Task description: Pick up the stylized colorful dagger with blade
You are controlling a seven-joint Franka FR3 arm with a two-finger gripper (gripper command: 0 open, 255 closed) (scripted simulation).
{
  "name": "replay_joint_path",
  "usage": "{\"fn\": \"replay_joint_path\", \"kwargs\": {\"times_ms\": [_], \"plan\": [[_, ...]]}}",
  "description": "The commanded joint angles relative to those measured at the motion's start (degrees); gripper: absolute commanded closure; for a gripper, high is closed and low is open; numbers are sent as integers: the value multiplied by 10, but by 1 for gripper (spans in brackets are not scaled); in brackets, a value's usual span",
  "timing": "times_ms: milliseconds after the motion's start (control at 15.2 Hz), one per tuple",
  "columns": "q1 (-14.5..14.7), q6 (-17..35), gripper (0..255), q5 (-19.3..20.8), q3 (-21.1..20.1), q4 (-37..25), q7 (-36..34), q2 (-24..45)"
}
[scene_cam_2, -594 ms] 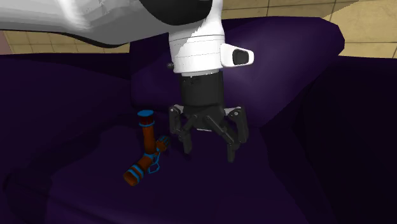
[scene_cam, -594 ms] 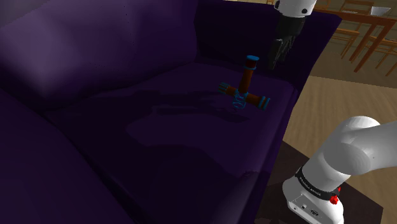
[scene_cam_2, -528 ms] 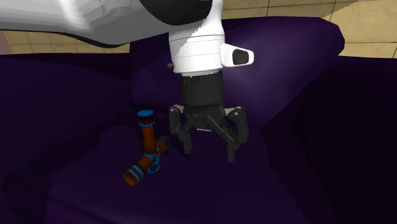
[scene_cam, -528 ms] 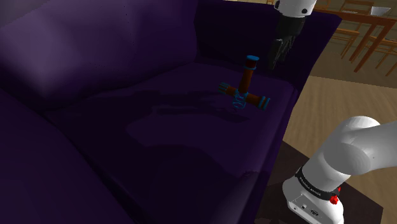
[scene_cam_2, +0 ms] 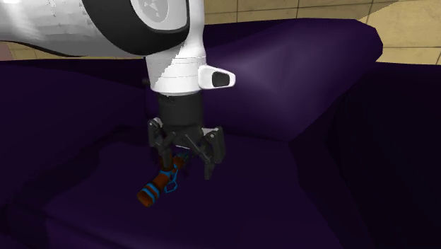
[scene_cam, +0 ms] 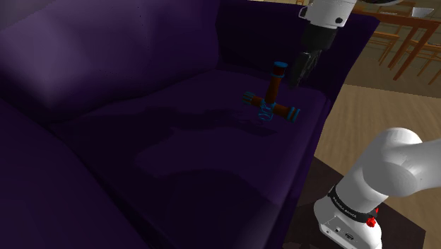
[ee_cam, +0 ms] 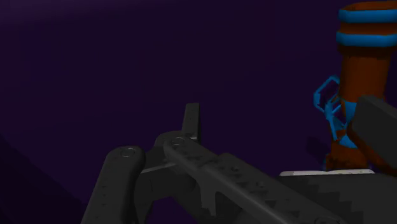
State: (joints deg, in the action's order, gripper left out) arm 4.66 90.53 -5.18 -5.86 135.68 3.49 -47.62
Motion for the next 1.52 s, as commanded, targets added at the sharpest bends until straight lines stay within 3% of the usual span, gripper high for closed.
{"fn": "replay_joint_path", "kwargs": {"times_ms": [0, 264, 924, 990, 1452], "plan": [[15, 10, 0, -32, -9, 15, -10, -13], [46, 28, 0, -92, -31, 36, -31, -36], [49, 79, 0, -101, -38, 102, -24, -50], [49, 80, 255, -101, -38, 102, -24, -49], [49, 80, 255, -101, -38, 101, -24, -49]]}}
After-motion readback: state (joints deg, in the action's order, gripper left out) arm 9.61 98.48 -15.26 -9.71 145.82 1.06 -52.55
